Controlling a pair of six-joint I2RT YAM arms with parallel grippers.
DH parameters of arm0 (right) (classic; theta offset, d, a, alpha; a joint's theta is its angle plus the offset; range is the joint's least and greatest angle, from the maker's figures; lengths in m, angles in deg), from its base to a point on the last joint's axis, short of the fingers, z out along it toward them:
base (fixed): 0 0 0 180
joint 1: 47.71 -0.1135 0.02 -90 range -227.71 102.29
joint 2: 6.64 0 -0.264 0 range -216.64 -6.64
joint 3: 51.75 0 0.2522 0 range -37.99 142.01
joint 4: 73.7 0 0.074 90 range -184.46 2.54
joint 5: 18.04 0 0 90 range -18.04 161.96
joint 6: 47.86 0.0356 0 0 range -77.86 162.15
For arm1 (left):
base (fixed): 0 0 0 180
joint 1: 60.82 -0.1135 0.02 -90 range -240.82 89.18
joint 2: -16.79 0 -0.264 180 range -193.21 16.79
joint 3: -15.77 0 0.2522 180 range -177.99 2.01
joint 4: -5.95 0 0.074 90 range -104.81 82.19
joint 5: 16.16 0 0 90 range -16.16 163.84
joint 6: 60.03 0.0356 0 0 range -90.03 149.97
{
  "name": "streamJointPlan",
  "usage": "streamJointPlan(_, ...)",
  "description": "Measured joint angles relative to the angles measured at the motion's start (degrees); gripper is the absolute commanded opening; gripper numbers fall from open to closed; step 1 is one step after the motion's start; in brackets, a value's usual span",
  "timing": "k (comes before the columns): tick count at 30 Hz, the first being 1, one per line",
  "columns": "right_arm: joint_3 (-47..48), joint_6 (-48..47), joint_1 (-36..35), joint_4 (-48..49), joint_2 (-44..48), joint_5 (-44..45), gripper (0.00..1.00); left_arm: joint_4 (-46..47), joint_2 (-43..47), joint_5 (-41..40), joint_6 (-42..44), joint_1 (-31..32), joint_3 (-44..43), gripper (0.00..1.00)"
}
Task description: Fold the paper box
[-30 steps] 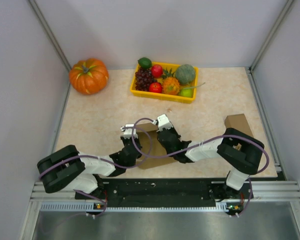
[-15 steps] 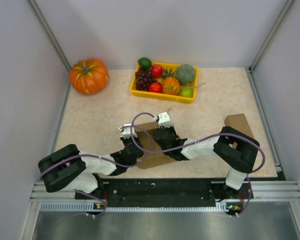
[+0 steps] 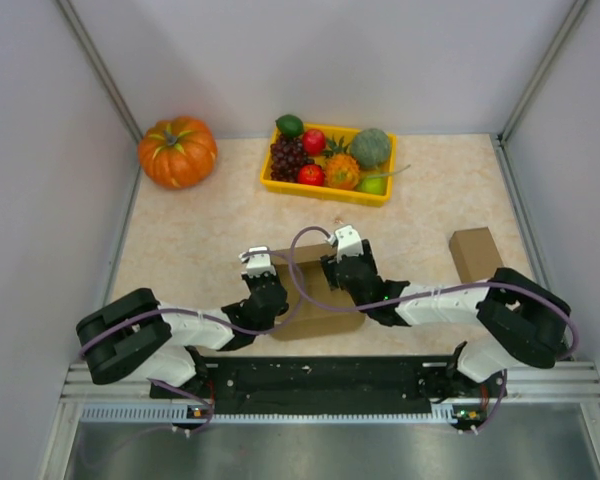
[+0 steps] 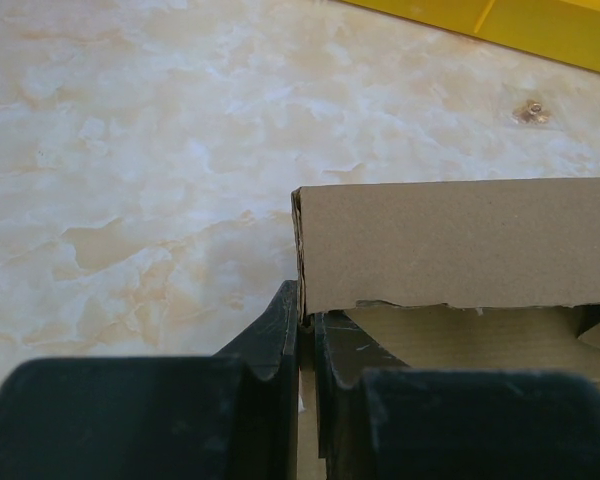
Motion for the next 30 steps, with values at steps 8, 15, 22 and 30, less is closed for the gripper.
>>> streamJointPlan(8, -5.27, -4.42, 4.85, 10.21, -3.10, -8.83, 0.63, 0.00, 0.13, 0.31, 0.66, 0.02, 0.00, 0.00)
streamJointPlan(15, -8.37, -7.93, 4.87, 25.99, -6.97, -9.64, 0.47, 0.46, 0.31, 1.95, 2.12, 0.04, 0.00, 0.00)
streamJointPlan(22, -5.62, -8.55, 4.55, 29.97, -11.52, -3.23, 0.00, 0.74, 0.42, 2.73, 3.08, 0.09, 0.02, 0.00)
streamJointPlan(30, -0.07, -7.23, 0.87, 29.07, -16.52, 7.30, 0.05, -0.63, 0.39, -0.09, 1.92, -0.24, 0.00, 0.00)
